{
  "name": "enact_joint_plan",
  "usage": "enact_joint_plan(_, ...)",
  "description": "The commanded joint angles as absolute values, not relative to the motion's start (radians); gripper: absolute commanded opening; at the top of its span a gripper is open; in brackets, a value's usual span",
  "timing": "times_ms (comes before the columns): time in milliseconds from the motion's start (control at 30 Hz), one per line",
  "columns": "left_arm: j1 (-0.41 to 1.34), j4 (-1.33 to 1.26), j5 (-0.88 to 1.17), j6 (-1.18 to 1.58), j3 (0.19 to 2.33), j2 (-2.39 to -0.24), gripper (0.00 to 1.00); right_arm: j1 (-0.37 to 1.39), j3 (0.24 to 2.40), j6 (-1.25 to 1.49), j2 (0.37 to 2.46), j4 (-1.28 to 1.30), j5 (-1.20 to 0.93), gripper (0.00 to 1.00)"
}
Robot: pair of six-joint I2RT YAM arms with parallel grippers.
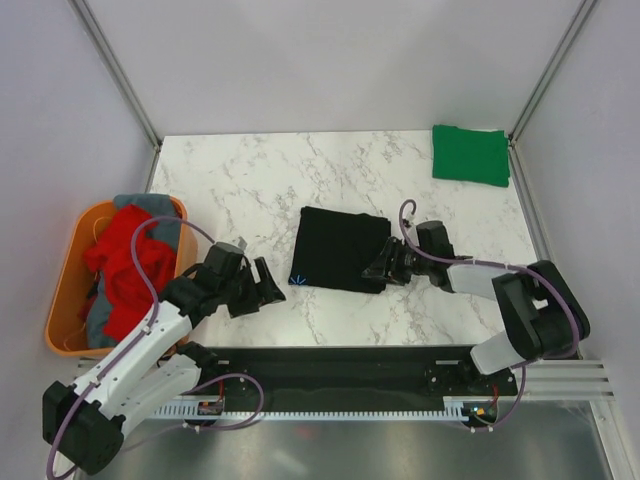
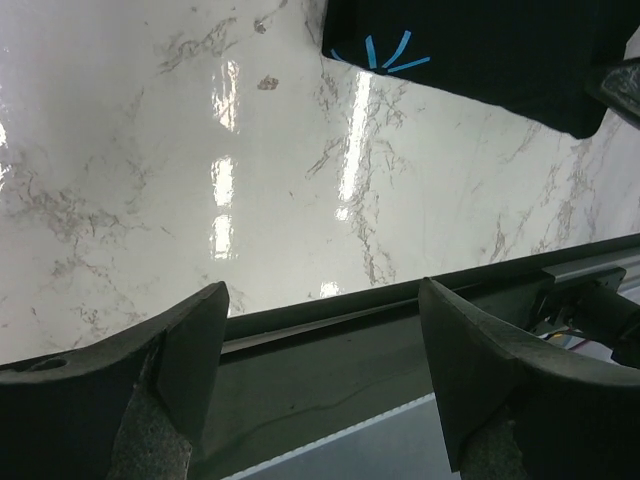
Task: Fold and stack the t-shirts
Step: Fold the tshirt, then neatly place the folded tshirt to the corner
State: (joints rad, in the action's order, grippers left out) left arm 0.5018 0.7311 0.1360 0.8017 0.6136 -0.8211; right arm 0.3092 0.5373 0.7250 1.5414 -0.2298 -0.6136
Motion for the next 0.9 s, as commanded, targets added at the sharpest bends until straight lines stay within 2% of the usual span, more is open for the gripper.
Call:
enact_joint_plan(0,0.515,0.631,0.147,0.835,0.611,-0.825,0.83,0.374,0.524,0.758,1.435,-0.126,-0.557,0.51)
enact_joint_plan(67,0.535,0.611,0.134,0.827,0.611,-0.845,0.83,0.402,0.632,0.733,1.353,-0.022,-0.528,0.63)
enact_joint_plan(100,0.544,0.595,0.133,0.827,0.601,-0.851,0.84,0.406,0.678,0.694,1.333,0.1,-0.514,0.79)
enact_joint_plan(167,0.575,0.536,0.121,0.834,0.586,-0.867,0.84,0.407,0.822,0.638,1.298,0.214,-0.444,0.89)
enact_joint_plan(200,0.587,0.505,0.118,0.836,0.562,-0.874,0.83,0.407,0.869,0.58,1.293,0.326,-0.402,0.98)
enact_joint_plan(300,0.63,0.391,0.103,0.844,0.514,-0.916,0.83,0.394,0.994,0.516,1.304,0.455,-0.257,0.98)
enact_joint_plan(500,0.686,0.161,0.038,0.854,0.387,-0.957,0.83,0.281,1.077,0.417,1.462,0.495,-0.275,0.98)
enact_joint_plan(867,0.686,0.091,0.003,0.881,0.333,-0.943,0.83,0.229,1.101,0.359,1.719,0.381,-0.262,0.98)
